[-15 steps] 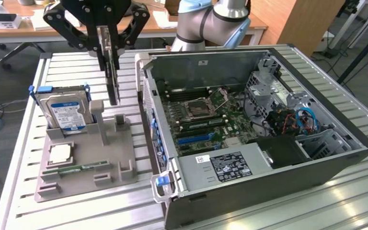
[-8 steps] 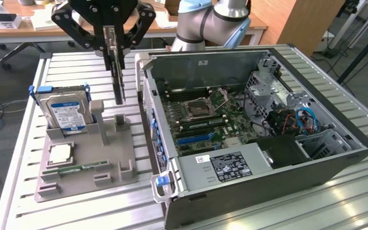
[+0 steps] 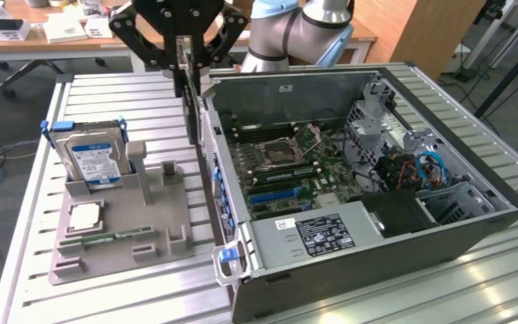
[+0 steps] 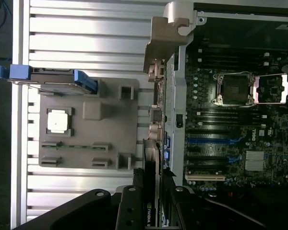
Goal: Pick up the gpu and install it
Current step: 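Pick up the gpu and move the gpu toward the slot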
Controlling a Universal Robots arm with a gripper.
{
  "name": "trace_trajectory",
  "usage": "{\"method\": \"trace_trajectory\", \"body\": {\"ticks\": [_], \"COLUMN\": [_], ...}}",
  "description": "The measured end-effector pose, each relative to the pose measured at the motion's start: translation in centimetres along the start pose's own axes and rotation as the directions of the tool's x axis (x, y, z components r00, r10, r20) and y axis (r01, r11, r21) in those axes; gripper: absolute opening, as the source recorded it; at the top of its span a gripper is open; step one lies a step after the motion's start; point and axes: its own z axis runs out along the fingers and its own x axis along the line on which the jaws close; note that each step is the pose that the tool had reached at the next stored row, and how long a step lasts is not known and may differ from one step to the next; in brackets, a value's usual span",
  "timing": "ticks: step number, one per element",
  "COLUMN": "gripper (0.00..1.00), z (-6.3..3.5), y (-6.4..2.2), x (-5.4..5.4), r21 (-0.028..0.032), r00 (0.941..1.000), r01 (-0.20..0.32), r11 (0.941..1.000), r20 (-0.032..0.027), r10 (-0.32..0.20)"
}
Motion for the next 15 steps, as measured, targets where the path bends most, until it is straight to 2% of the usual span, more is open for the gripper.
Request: {"method": "trace_trajectory", "body": {"ticks": [15], "gripper": [0.26], "z": [0.12], "y": [-0.08], "x": [-5.5], "r21": [-0.0001], "r00": [1.0], "r01": [0.0], "r11": [1.0], "r20": [0.0], "r10": [0.0]}}
